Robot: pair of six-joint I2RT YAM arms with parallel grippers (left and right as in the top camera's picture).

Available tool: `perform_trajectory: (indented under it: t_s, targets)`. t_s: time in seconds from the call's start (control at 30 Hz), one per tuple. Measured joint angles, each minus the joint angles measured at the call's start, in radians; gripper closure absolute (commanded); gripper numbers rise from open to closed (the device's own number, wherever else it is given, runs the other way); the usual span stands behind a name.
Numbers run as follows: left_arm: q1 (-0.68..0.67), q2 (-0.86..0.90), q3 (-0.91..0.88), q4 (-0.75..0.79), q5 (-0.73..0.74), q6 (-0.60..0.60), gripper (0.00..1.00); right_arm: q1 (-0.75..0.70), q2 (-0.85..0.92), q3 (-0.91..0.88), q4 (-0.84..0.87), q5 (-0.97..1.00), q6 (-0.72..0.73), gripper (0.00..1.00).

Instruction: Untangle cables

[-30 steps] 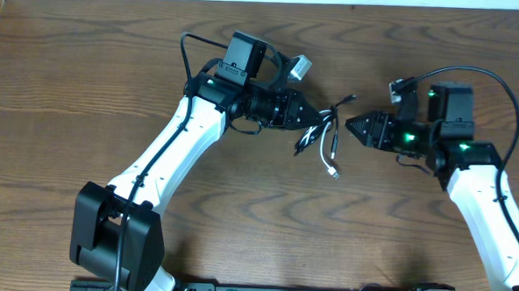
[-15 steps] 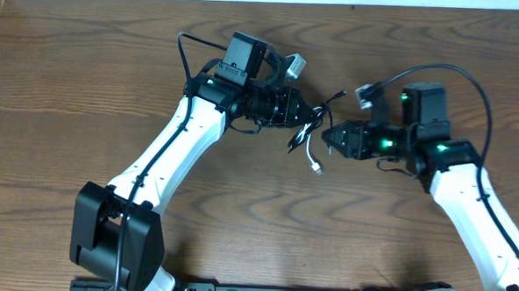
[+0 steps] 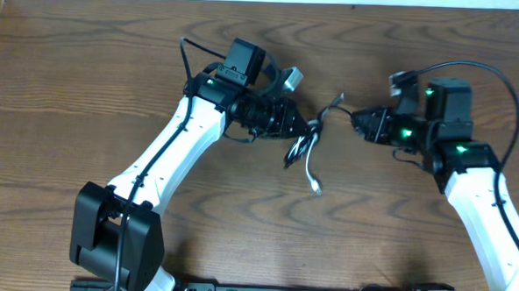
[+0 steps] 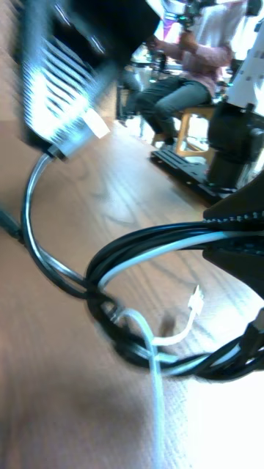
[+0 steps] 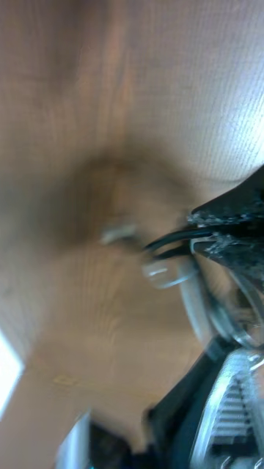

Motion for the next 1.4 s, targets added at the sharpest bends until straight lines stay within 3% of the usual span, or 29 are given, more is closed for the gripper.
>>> perform_trajectory:
  t_s: [0.2,0.57,0.63,0.73,0.8,1.0,1.27,1.4]
  targets:
    - [-0.026,0.0,0.0,-0.027,0.071,0.096,0.93,0.039,-0.01,0.0,0.102,-0.002,0.079,0.99]
    - [-0.063,0.0,0.0,-0.022,0.227,0.147,0.93,0.131,0.115,0.0,0.119,0.061,0.133,0.97]
    - [-0.063,0.0,0.0,-0.022,0.237,0.149,0.93,0.119,0.116,0.0,0.117,0.052,0.121,0.87]
    - [-0.063,0.0,0.0,-0.014,0.247,0.149,0.93,0.081,0.106,0.0,0.09,0.031,0.093,0.54]
    - [-0.063,0.0,0.0,-0.004,0.248,0.145,0.93,0.046,0.102,0.001,0.043,0.024,0.078,0.43]
    - [-0.063,0.0,-0.001,0.122,0.251,0.039,0.93,-0.053,0.109,0.002,-0.129,0.039,0.036,0.36]
    - [-0.063,0.0,-0.005,0.354,0.261,-0.192,0.93,-0.054,0.191,0.002,-0.179,0.001,-0.077,0.31]
    - [-0.053,0.0,-0.005,0.403,0.266,-0.291,0.93,-0.055,0.217,0.002,-0.192,-0.066,-0.193,0.34]
